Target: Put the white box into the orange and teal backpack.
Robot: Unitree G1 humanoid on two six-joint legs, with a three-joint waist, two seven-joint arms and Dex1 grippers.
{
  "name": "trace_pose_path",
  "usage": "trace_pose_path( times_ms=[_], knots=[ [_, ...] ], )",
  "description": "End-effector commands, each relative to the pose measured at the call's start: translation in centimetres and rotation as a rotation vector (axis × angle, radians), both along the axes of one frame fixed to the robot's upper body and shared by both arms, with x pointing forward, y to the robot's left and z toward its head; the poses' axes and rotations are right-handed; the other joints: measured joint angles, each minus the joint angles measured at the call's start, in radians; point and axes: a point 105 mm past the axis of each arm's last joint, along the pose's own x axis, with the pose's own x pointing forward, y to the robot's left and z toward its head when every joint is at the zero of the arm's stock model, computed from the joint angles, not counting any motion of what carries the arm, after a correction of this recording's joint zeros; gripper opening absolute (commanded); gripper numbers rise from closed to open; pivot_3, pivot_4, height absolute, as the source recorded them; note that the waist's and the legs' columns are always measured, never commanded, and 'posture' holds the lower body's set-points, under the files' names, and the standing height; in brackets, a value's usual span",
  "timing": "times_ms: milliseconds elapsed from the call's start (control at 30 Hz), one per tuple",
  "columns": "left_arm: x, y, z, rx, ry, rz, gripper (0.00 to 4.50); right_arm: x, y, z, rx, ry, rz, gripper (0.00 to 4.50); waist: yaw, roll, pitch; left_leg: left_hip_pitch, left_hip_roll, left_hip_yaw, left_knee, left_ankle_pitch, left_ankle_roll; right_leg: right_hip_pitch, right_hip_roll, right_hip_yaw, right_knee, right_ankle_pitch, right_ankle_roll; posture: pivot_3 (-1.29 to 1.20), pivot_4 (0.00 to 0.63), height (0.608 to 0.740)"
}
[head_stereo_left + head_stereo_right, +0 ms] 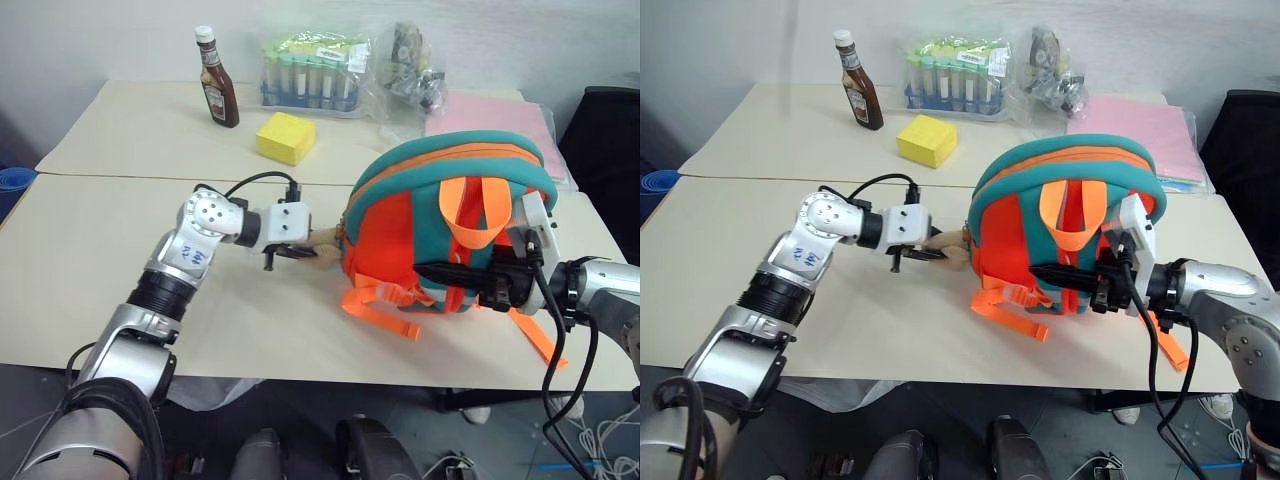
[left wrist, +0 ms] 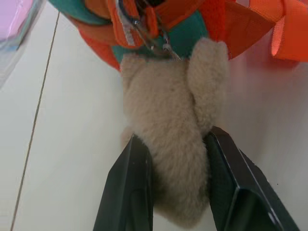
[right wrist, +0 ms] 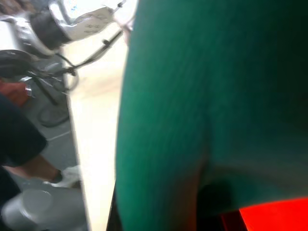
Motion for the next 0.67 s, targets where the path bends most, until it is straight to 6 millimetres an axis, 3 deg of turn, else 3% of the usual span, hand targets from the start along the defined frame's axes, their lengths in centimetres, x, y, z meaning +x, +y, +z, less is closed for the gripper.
trace_pose_path(
  times_ms=[33, 133, 333, 400, 500, 667],
  knots=[
    [-0.4, 0.6, 0.4, -0.100, 0.114, 0.040, 1.75, 0.1, -1.0, -0.6, -0.065, 0.000, -0.011, 1.15, -0.001, 0.000, 0.000, 0.000, 0.000, 0.000, 0.000, 0.000, 0.000, 0.000, 0.000, 0.000, 0.000, 0.000, 0.000, 0.00, 0.150, 0.740],
    [-1.5, 2.4, 1.2, -0.167, 0.223, 0.049, 2.68, -0.2, -3.4, -0.2, -0.087, 0.014, -0.049, 2.25, -0.001, 0.000, 0.000, 0.000, 0.001, 0.000, -0.001, 0.000, 0.000, -0.001, 0.001, 0.000, 0.000, 0.000, 0.000, 0.00, 0.150, 0.740],
    [-3.2, 8.6, 4.6, -0.366, 0.363, 0.162, 4.50, -1.8, -11.1, 3.3, -0.064, 0.039, -0.210, 4.38, 0.001, 0.000, 0.000, 0.000, 0.000, 0.000, 0.000, 0.000, 0.000, 0.000, 0.000, 0.000, 0.000, 0.000, 0.000, 0.00, 0.150, 0.740],
    [-3.4, 11.2, 7.0, -0.479, 0.355, 0.240, 4.50, -2.5, -13.9, 4.6, -0.043, 0.041, -0.289, 4.45, 0.001, 0.000, 0.000, 0.000, 0.001, 0.000, -0.001, 0.000, 0.000, 0.000, 0.000, -0.001, 0.000, 0.000, 0.000, 0.00, 0.150, 0.740],
    [-3.7, 14.1, 9.9, -0.590, 0.310, 0.332, 4.50, -3.0, -16.3, 5.3, -0.047, 0.012, -0.372, 4.45, 0.000, 0.000, 0.000, 0.001, 0.000, 0.000, -0.001, 0.000, 0.000, 0.001, 0.000, -0.001, 0.000, 0.000, 0.000, 0.00, 0.150, 0.740],
    [-3.9, 15.8, 10.5, -0.614, 0.209, 0.405, 4.50, -2.3, -17.3, 5.3, 0.012, -0.030, -0.449, 4.45, -0.001, 0.000, 0.000, 0.003, 0.000, 0.000, -0.001, 0.000, 0.000, 0.003, 0.000, 0.000, -0.001, 0.000, 0.000, 0.00, 0.150, 0.740]
  ],
)
